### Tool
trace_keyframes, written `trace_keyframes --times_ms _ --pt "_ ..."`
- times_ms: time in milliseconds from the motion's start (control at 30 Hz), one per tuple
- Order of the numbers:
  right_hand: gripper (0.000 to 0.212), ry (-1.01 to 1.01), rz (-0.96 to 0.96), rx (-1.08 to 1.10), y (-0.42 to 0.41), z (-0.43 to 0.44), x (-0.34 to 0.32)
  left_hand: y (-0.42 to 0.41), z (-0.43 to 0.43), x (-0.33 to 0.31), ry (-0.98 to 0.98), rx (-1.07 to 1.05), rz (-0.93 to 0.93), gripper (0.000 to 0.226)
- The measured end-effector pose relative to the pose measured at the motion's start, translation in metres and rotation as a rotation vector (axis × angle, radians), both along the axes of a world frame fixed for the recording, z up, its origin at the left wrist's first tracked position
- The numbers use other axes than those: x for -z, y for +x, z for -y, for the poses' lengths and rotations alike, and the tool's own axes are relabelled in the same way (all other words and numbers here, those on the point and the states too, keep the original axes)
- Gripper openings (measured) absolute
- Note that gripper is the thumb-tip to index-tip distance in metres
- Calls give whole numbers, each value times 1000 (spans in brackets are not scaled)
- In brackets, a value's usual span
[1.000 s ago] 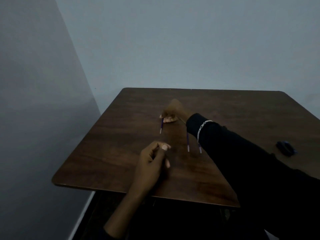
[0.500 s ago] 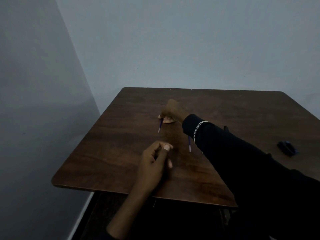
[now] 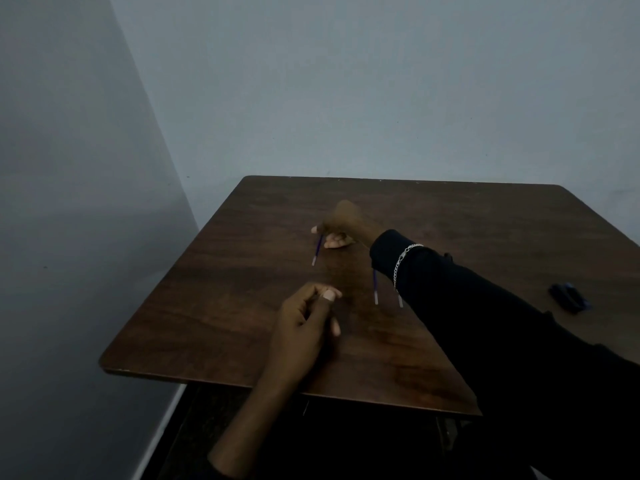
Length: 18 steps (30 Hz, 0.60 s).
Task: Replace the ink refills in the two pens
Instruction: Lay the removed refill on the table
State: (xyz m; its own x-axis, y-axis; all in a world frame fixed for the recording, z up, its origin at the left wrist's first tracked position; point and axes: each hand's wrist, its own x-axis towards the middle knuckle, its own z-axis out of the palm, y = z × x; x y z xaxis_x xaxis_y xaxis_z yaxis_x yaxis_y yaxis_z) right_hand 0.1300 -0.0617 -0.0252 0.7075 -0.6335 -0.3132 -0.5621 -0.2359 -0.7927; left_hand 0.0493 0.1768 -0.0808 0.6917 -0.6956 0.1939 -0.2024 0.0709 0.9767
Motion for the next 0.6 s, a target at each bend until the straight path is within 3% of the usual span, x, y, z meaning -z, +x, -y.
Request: trace_keyframes --times_ms 200,333,600 --pt "25 -83 46 -26 -41 5 -27 0 1 3 -46 -2 -30 26" --pt "20 -195 -69 -69 -94 17 -40 -2 7 2 -55 16 -51 24" --pt "24 -150 -290 6 -150 18 -12 -18 21 -2 -6 19 -114 32"
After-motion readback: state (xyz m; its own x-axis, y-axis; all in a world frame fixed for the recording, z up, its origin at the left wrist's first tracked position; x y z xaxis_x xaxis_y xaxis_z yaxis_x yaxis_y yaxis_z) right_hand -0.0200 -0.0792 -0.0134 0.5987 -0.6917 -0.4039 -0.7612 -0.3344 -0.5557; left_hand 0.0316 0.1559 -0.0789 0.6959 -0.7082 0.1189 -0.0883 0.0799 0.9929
